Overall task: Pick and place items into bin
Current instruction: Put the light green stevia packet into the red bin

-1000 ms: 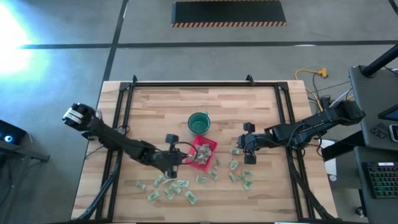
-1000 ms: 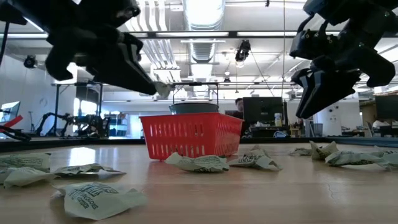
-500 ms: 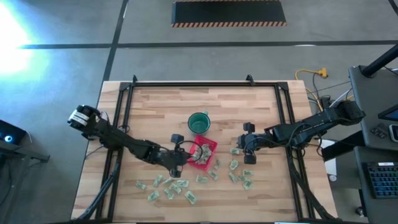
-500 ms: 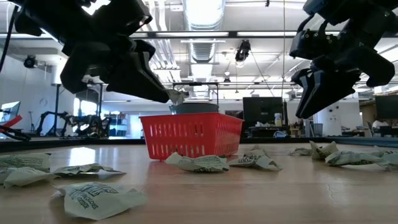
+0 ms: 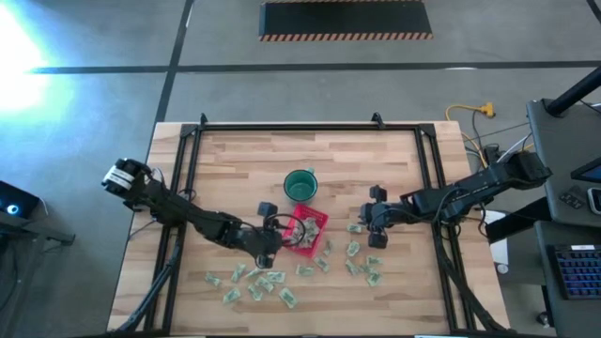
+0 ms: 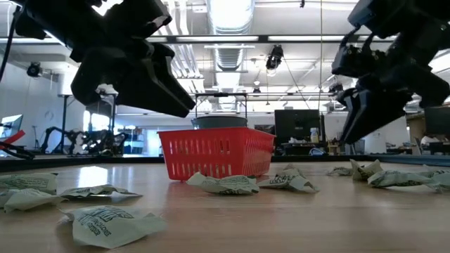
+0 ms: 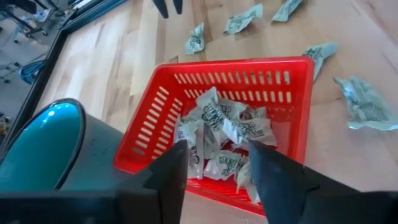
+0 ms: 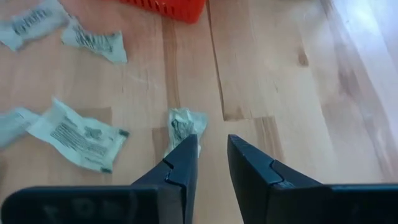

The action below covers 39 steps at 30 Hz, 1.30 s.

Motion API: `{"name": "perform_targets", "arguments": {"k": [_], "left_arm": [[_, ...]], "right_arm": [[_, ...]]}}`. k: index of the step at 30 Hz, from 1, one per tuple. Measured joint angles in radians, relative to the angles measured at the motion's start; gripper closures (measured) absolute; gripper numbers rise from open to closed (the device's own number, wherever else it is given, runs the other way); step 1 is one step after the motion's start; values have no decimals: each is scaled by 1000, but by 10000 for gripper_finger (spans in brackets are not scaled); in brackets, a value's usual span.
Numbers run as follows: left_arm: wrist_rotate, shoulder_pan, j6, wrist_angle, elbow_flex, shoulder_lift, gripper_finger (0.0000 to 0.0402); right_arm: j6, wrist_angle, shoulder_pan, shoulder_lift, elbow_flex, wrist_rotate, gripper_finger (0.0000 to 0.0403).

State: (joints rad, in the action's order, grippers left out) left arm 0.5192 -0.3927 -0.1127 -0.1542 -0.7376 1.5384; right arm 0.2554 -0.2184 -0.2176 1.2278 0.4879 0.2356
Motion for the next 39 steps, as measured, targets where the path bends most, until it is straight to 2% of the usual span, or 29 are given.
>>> {"name": "perform_targets", "arguments": {"k": [5,15,28,33,39], "left_arm": [[10,0,0,8,-2,-11,229],[10,-12,2,17,5,-54,228],[7,-28,3,40,5,-68,228],[7,-28,4,40,7,-68,228],[7,-29,4,40,7,-68,228]], "right_arm": [[-1,48,0,0,-43,0,317],[-89,397,0,0,-182,-53,304],[-19,499,0,1,-273,-53,223],[-19,500,0,22,-265,-54,214],[-38,514,0,158,-219,-62,213]]}}
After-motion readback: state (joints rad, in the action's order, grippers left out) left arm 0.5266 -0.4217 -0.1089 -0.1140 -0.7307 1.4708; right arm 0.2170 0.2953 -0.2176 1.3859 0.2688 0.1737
